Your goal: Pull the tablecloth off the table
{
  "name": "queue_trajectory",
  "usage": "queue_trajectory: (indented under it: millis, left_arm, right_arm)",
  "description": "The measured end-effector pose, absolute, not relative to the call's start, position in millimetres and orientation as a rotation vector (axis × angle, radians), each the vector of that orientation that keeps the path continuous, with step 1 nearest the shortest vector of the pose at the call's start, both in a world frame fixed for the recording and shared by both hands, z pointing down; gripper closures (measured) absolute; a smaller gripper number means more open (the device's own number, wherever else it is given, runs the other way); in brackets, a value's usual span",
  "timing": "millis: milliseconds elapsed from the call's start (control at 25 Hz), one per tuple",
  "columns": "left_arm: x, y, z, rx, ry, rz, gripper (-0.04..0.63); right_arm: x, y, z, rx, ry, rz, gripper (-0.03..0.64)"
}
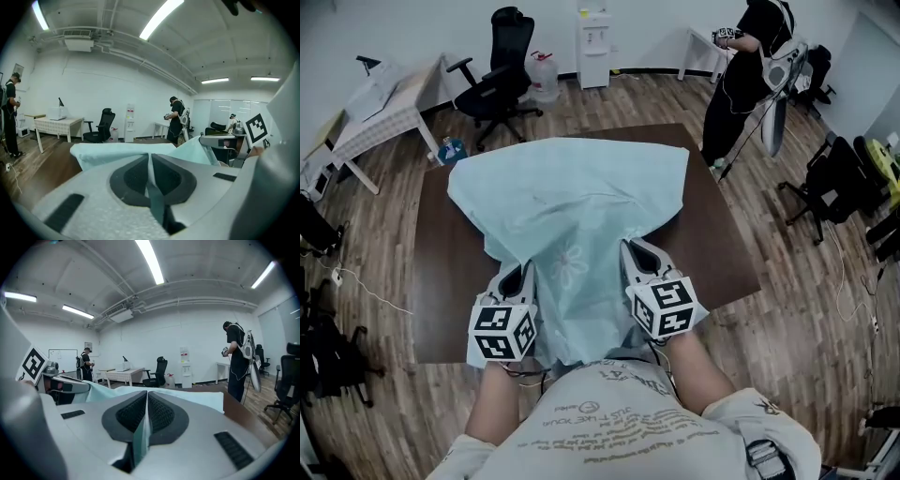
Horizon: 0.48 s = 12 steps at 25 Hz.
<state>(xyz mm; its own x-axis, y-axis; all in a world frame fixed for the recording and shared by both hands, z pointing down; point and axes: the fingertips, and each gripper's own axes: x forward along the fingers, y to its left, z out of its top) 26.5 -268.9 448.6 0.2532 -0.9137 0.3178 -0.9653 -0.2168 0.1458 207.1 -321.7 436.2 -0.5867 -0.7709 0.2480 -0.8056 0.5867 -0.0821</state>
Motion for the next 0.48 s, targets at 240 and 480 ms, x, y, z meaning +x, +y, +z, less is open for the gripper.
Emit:
queue_trajectory:
  millis: [240, 480]
  left_arm:
    - [33.9, -244.4, 389.9, 2.337, -1.807, 0.138, 0.581]
    - [42.5, -221.1, 363.9, 2.39, -1.862, 0.12, 0.581]
  right_arm:
    - [214.7, -295.9, 386.8, 1.397, -2.711, 0.193, 0.6]
    - [230.5, -274.9, 364.9, 1.458, -2.733, 0.172, 0.601]
